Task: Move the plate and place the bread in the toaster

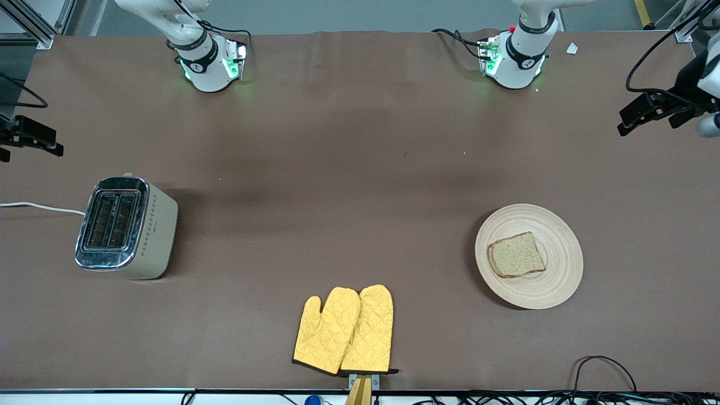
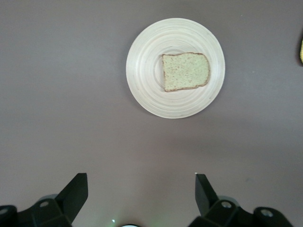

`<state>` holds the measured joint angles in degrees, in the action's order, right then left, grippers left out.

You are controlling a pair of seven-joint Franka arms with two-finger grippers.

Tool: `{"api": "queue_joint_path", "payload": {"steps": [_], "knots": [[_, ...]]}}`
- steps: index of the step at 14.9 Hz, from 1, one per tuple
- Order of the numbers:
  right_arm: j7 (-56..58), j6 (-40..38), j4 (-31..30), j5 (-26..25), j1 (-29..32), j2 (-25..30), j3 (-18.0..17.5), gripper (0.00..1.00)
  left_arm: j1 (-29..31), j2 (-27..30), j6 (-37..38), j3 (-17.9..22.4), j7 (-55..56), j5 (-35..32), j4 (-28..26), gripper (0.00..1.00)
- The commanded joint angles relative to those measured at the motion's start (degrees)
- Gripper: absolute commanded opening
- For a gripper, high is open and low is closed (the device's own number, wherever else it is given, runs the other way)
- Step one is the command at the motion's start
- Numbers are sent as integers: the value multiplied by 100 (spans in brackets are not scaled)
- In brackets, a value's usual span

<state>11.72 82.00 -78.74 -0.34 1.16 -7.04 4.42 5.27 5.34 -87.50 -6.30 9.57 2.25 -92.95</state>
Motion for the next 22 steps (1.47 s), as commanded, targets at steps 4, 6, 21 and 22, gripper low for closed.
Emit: {"api": "queue_joint_path", "payload": {"steps": [4, 6, 21, 22], "knots": [[-38, 458, -212, 60, 69, -8, -55, 100, 730, -743, -389, 243, -508, 1093, 137, 100], [-64, 423, -229, 69, 42, 27, -64, 100, 835, -1068, -670, 243, -579, 1111, 137, 100], [-73, 808, -782, 289, -2, 27, -73, 100, 2443, -4583, -1621, 226, -3731, 3290, 663, 93], [-65, 870, -861, 289, -2, 54, -73, 100, 2522, -4751, -1621, 217, -3925, 3360, 778, 89]]}}
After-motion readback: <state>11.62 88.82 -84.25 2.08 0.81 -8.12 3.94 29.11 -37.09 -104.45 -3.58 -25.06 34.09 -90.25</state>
